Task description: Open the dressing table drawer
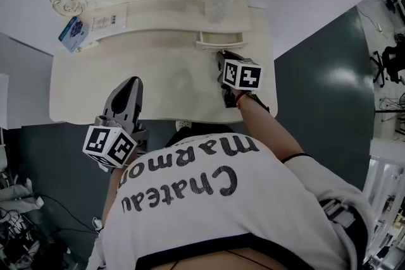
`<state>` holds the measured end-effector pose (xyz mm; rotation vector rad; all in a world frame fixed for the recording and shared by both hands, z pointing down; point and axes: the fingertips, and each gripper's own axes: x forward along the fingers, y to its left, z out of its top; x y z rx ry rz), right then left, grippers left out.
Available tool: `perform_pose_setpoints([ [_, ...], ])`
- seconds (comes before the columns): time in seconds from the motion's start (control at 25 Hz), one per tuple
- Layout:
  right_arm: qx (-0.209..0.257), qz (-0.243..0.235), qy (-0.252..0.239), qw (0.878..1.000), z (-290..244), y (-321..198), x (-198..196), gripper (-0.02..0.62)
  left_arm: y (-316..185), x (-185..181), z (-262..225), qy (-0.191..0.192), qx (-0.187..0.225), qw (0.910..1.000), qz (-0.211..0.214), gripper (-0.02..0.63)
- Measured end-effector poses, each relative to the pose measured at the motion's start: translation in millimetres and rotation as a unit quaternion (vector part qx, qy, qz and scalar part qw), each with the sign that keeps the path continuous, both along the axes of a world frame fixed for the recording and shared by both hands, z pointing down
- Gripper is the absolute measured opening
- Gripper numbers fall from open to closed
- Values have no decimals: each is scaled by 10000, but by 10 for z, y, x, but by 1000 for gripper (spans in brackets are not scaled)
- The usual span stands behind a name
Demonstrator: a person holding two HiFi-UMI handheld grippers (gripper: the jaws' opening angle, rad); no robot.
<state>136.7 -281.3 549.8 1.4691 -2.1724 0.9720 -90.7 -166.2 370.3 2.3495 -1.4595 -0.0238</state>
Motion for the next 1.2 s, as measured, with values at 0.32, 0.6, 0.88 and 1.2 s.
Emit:
perform_pose_setpoints([
  [0.32,43,-40,54,10000,8,62,1,104,63,-5,-10,48,23,10000,6,23],
  [0.6,57,-25,89,9999,9,109,-6,104,98,-26,-9,53,25,10000,24,23],
  [0.88,41,-24,143,9999,5,172,-6,104,138,-48,2,94,5,10000,18,23],
  [1.2,53,-57,189,9998,3,213,-13,104,149,-24,20,119,-21,9999,90,23],
])
